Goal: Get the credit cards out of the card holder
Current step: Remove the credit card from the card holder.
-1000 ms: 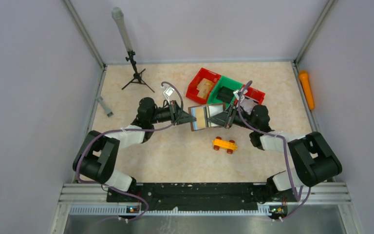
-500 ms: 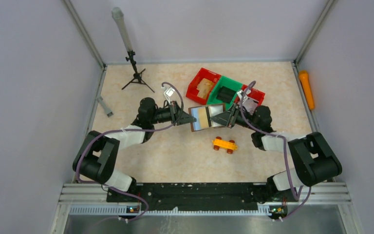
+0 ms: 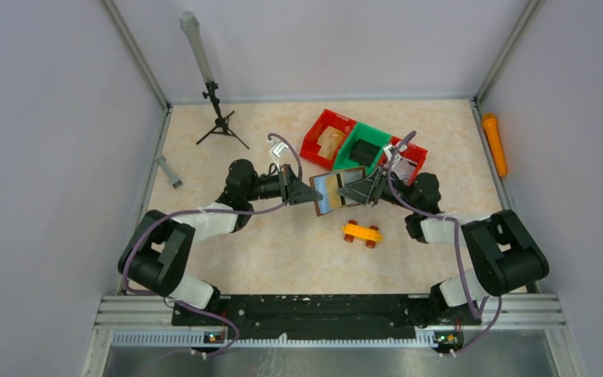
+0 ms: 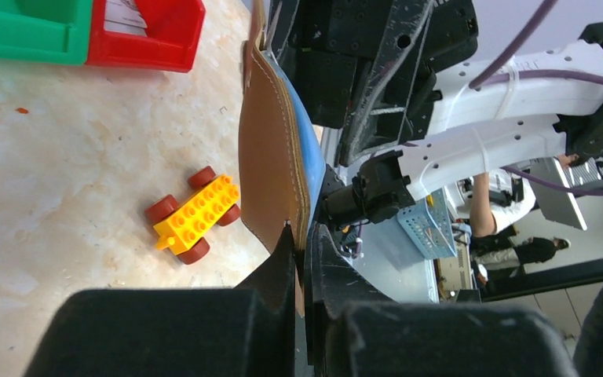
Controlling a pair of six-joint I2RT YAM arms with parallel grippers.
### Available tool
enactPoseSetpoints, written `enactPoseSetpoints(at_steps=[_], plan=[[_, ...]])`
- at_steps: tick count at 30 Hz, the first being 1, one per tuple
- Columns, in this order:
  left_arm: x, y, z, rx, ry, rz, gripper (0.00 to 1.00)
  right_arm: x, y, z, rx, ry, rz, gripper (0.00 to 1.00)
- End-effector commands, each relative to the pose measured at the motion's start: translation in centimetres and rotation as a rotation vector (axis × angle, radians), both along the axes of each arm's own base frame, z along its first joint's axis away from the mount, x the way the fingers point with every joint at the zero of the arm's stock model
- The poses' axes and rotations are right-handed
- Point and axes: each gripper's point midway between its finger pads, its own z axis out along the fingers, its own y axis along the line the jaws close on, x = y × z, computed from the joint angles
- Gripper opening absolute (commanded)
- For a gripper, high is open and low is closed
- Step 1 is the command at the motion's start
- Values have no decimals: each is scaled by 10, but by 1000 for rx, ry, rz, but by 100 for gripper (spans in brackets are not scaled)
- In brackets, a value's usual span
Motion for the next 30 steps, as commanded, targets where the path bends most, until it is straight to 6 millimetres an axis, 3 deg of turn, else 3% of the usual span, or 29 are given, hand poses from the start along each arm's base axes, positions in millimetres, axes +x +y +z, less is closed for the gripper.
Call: enactPoseSetpoints(at_steps=[1, 6, 7, 15, 24, 30], plan=[[-18, -5, 24, -58, -106, -99, 0, 0, -2, 7, 20, -57, -3, 44], [-12, -5, 19, -36, -97, -69, 0, -1, -2, 8, 28, -58, 3, 4], [-12, -4, 19, -36, -101, -64, 0, 0, -2, 7, 27, -53, 3, 0], [9, 15, 12, -4, -58, 66, 0, 11, -13, 0, 20, -23, -68, 0], [18, 29, 14, -72, -17, 96, 0, 25, -27, -11, -38, -3, -155, 0], [40, 42, -9, 31, 42, 234, 0, 35, -38, -14, -181, -54, -235, 0]])
